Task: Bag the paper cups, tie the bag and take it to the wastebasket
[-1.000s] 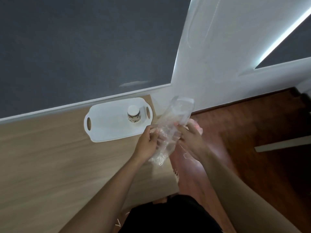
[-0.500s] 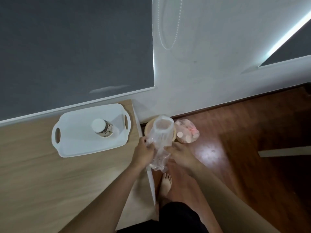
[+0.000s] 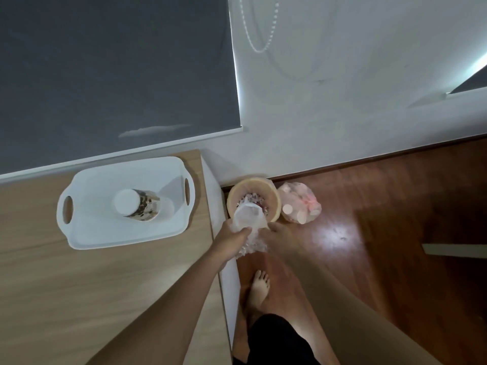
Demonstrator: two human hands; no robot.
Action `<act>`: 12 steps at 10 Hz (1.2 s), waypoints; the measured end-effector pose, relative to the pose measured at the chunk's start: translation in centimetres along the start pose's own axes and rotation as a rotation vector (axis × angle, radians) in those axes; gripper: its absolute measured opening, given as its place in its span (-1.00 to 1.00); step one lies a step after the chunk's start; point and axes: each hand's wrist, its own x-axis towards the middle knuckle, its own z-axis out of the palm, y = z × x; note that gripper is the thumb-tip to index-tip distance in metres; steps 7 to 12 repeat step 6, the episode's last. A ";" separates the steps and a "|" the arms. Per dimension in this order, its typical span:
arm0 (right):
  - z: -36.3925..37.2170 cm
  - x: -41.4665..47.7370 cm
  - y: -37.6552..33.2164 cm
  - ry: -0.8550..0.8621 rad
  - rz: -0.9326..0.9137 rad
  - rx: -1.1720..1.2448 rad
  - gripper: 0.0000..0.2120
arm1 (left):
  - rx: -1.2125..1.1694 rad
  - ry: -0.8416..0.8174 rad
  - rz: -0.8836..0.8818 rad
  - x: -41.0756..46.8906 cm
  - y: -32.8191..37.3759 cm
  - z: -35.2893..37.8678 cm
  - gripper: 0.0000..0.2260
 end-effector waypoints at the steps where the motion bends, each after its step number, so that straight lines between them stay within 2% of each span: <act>1: 0.0 0.9 0.0 0.018 -0.026 0.040 -0.57 | -0.001 -0.024 -0.001 0.6 0.6 0.0 -0.54; 2: 0.0 1.3 0.3 0.055 -0.025 0.109 -0.51 | -0.045 -0.063 -0.017 1.2 1.1 -0.1 -0.44; 4: -0.3 1.8 0.8 0.112 -0.030 0.184 -0.67 | -0.069 -0.051 -0.056 3.2 -1.0 -1.4 -0.02; 5: 0.2 1.5 1.0 0.088 -0.051 0.203 -0.80 | -0.096 -0.044 -0.026 3.0 -1.5 -2.1 0.05; 6: 1.1 1.0 0.8 0.105 -0.066 0.195 -0.76 | -0.087 -0.032 0.000 2.3 -2.0 -2.8 -0.24; 12: 1.1 1.0 0.8 0.105 -0.066 0.195 -0.76 | -0.087 -0.032 0.000 2.3 -2.0 -2.8 -0.24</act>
